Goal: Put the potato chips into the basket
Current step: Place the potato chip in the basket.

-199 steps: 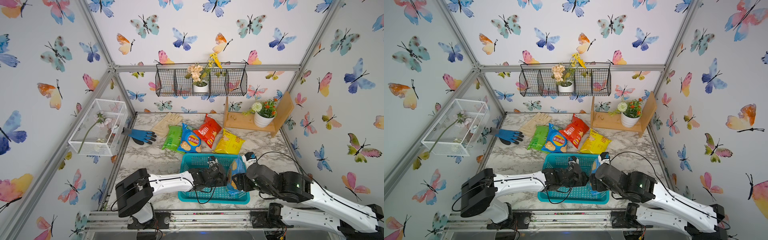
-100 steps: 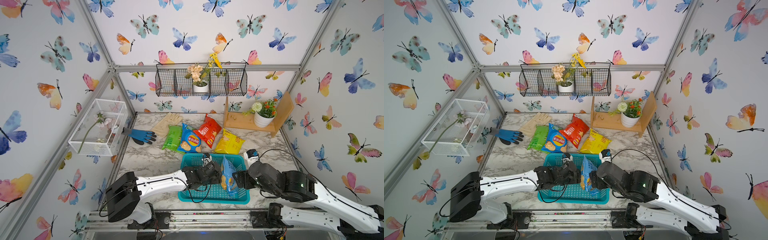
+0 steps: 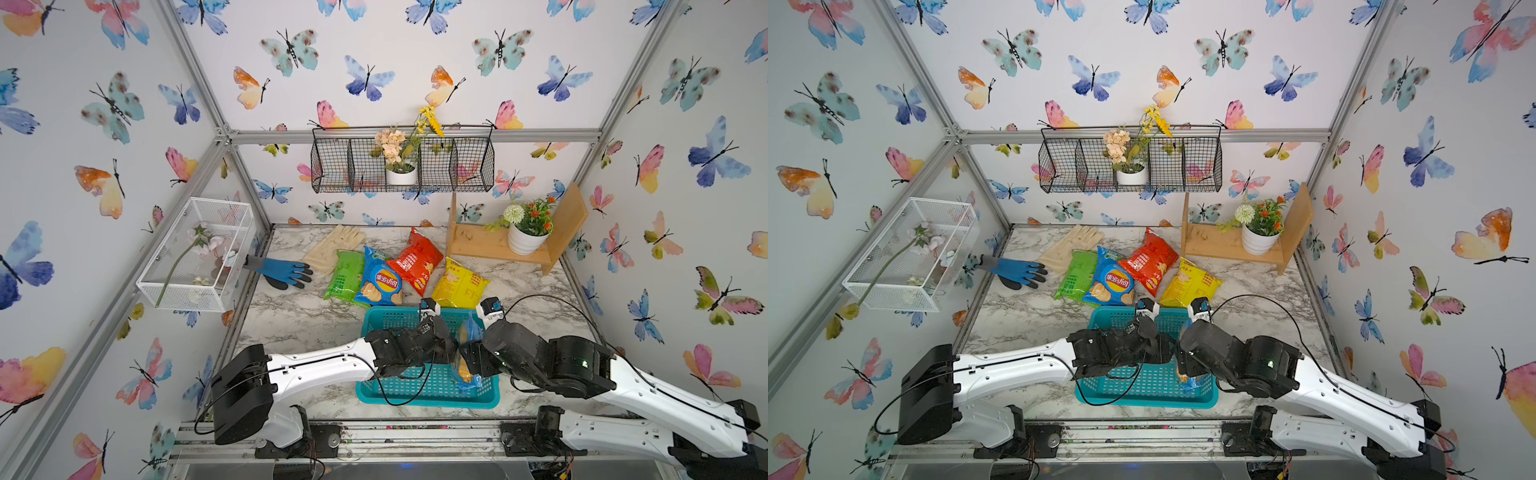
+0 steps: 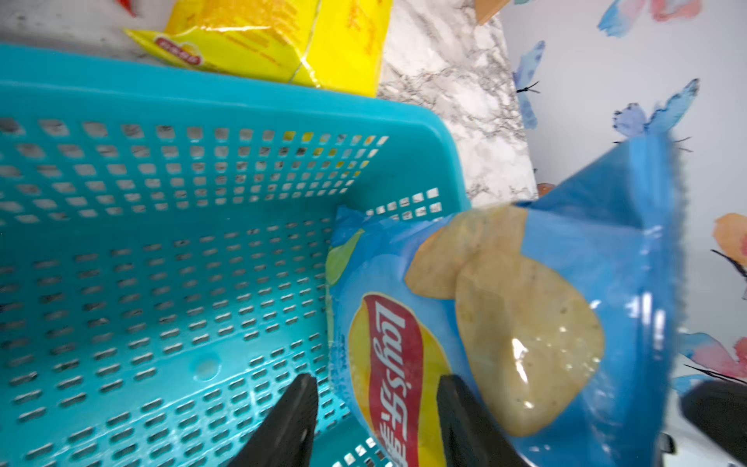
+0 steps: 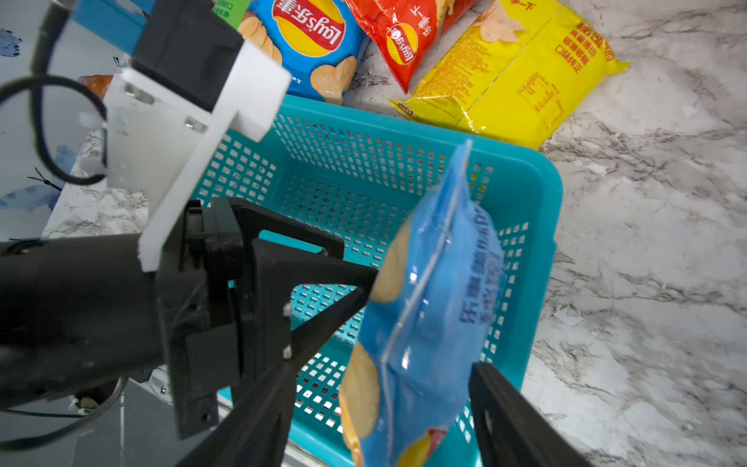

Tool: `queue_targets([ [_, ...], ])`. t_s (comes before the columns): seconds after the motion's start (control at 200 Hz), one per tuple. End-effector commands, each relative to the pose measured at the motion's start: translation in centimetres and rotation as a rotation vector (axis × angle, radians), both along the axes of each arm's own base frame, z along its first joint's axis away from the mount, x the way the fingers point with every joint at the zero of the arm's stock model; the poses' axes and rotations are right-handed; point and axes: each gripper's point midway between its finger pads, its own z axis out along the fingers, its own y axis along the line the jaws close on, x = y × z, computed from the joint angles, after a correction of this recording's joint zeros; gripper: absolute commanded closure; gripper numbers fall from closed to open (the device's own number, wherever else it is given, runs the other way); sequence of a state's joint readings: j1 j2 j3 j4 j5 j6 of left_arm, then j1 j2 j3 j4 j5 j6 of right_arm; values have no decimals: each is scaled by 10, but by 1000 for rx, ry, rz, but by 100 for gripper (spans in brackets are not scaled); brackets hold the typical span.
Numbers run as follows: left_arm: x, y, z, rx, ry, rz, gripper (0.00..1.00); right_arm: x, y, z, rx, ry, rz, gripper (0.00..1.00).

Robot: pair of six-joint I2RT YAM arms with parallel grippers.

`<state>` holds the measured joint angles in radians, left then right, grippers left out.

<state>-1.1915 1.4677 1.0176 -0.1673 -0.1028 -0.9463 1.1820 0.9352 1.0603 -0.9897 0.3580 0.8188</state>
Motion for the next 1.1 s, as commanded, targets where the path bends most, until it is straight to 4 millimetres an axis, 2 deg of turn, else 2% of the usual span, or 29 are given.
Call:
queue_targets([
  [0.0,-5,-17,8,-46,-8,-69,47,3,-11,7,-20,-24,-41,28],
  [0.145,-8,-27,2,-60,8,-99,48,3,-22,2,-30,-27,-77,31],
  [0.31,-10,-32,-4,-68,24,-106,48,0,-29,-12,-54,-8,-92,49],
  [0.41,-9,-32,-4,-71,24,-104,48,0,-33,-18,-67,-5,-106,56],
  [0.671,-9,-31,-5,-65,25,-102,48,2,-41,-29,-98,-9,-138,65],
  [1.036,-11,-33,-16,-59,44,-105,48,8,-49,-24,-137,-38,-179,97],
  [1.096,-11,-34,-17,-58,46,-104,48,8,-53,-21,-139,-47,-190,98],
])
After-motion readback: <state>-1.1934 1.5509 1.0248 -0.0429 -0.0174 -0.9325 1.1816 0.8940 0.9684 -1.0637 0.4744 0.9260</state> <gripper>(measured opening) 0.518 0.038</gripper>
